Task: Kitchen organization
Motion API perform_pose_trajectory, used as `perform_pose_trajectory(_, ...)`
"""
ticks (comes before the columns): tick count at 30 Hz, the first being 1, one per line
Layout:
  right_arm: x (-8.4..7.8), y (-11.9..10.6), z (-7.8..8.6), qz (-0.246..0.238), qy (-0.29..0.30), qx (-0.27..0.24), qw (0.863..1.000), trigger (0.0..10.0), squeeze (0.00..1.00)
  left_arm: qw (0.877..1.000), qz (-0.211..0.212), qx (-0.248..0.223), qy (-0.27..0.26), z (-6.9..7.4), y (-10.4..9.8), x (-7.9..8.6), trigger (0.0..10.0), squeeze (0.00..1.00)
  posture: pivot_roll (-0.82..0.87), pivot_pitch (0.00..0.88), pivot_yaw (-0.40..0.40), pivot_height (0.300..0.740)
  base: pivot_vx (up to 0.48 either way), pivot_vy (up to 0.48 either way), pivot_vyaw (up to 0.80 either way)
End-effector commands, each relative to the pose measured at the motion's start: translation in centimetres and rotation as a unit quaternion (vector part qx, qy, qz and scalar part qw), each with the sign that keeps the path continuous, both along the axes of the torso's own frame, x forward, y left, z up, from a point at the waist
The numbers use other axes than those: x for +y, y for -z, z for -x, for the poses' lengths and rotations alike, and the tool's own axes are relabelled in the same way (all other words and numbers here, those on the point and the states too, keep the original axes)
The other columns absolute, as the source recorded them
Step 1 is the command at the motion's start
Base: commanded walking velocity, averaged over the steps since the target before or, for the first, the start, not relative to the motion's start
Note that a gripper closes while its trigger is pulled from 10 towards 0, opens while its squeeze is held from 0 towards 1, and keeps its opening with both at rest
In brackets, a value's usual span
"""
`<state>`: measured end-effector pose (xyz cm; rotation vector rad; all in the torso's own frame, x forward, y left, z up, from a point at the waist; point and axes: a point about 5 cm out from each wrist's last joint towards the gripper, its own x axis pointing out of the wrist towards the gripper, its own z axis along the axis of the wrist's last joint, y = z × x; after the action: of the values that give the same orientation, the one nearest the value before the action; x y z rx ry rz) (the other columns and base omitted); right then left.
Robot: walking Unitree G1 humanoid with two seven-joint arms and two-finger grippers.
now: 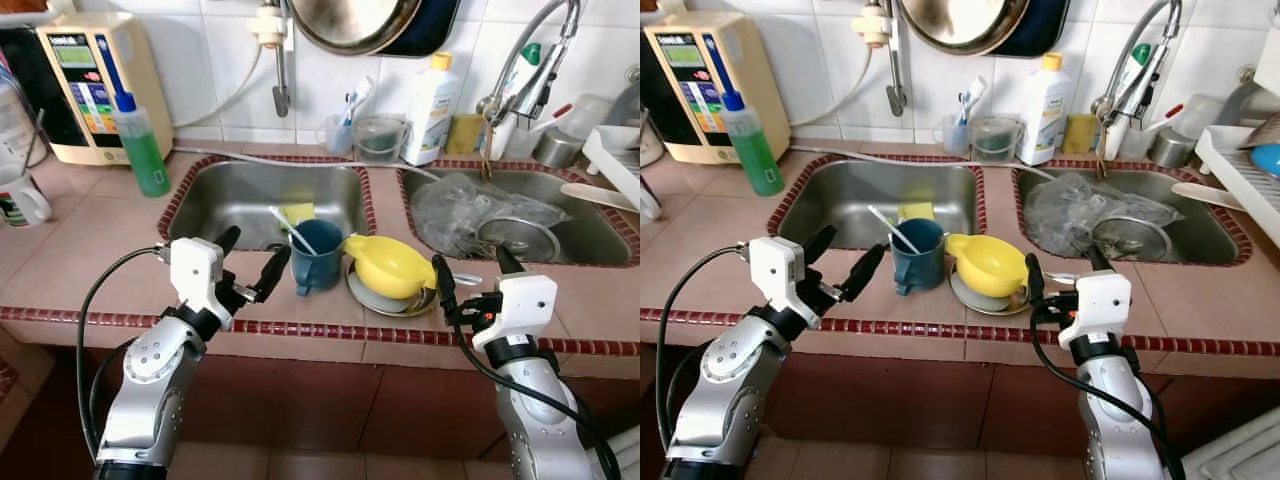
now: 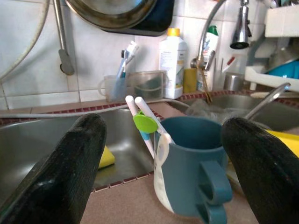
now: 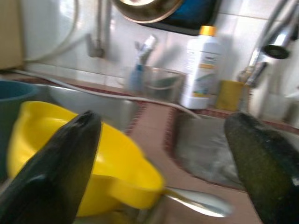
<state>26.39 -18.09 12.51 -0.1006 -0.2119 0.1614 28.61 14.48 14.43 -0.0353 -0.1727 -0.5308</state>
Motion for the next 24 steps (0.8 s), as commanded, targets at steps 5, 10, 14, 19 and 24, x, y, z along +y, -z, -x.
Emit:
perform_pose_trajectory(5,1.7,0.1,0.8,-0.012,-0.082,0.008,0.997,10.0,0.0,0.999,-0.036,-0.011,0.031,0.2,0.3,-1.0,10.0,0.0,-0.06,0.0,0.025,0.74,0.0,0.0,0.0)
perform_pose_trajectory(10,2.3,0.5,1.1,-0.007,-0.098,0.017,0.995,10.0,0.0,0.996,-0.062,-0.024,0.066,0.9,0.6,-2.6,10.0,0.0,-0.06,0.0,0.027,0.74,0.0,0.0,0.0)
perform_pose_trajectory(14,2.5,0.5,1.1,-0.003,-0.105,0.018,0.994,10.0,0.0,0.994,-0.068,-0.03,0.078,0.9,0.6,-3.3,10.0,0.0,-0.06,0.0,0.026,0.74,0.0,0.0,0.0)
perform_pose_trajectory(19,2.4,0.5,1.1,-0.001,-0.111,0.02,0.994,10.0,0.0,0.992,-0.078,-0.045,0.088,0.6,0.3,-4.5,10.0,0.0,-0.06,0.0,0.027,0.74,0.0,0.0,0.0)
perform_pose_trajectory(24,2.7,0.6,1.3,-0.001,-0.114,0.022,0.993,10.0,0.0,0.992,-0.082,-0.056,0.081,0.0,-0.1,-5.6,10.0,0.0,-0.07,0.0,0.03,0.74,0.0,0.0,0.0)
